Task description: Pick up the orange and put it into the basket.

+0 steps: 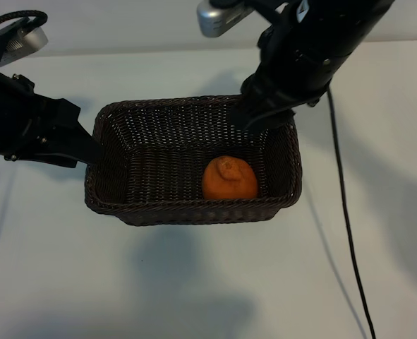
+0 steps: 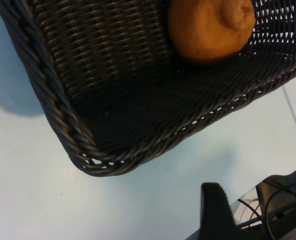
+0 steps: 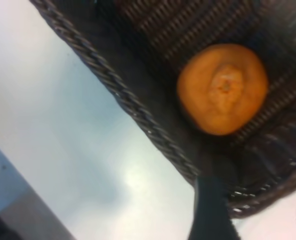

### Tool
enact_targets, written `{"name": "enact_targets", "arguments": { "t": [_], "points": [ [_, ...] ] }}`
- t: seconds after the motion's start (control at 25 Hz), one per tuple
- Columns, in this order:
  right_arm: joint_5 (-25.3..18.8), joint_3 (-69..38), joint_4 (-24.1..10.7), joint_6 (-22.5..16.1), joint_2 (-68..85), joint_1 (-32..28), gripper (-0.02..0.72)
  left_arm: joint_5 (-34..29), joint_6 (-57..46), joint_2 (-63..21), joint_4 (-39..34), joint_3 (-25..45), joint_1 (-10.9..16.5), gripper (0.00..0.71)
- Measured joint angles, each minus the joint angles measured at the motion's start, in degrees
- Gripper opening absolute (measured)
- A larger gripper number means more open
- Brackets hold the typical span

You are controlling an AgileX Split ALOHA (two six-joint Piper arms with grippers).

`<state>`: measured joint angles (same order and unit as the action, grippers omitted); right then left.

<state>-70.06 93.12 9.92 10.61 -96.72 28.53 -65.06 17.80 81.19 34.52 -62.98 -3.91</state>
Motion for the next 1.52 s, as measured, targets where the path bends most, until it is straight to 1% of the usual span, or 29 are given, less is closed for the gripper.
{"name": "enact_targets", "arguments": {
  "t": [0.2,0.4,0.64,0.84,0.92,1.08,1.4,1.52],
  "points": [
    [0.11,-1.20,-1.12,-0.67,3.14,-3.09,0.421,0.00,0.00,0.00,0.00,0.00,0.00,0.452],
    [0.17,-6.36,-1.60,-0.61,7.07,-8.55,0.421,0.00,0.00,0.00,0.00,0.00,0.00,0.452],
    [0.17,-13.00,-1.67,1.38,13.69,-16.32,0.421,0.00,0.00,0.00,0.00,0.00,0.00,0.452],
    [-0.02,-15.01,-0.74,1.95,16.24,-21.63,0.421,0.16,0.00,0.00,0.00,0.00,0.00,0.452],
    [0.04,-15.08,0.33,2.07,16.49,-22.39,0.421,0.23,0.00,0.00,0.00,0.00,0.00,0.452],
    [0.04,-15.39,1.37,2.11,16.53,-22.44,0.421,0.17,0.00,0.00,0.00,0.00,0.00,0.452],
    [0.07,-18.30,1.88,2.11,16.53,-22.44,0.420,-0.38,0.13,0.00,-0.11,0.00,0.00,0.452],
    [0.07,-18.35,3.62,2.11,16.53,-22.44,0.420,-0.38,0.13,0.00,-0.11,0.00,0.00,0.452]
  ]
}}
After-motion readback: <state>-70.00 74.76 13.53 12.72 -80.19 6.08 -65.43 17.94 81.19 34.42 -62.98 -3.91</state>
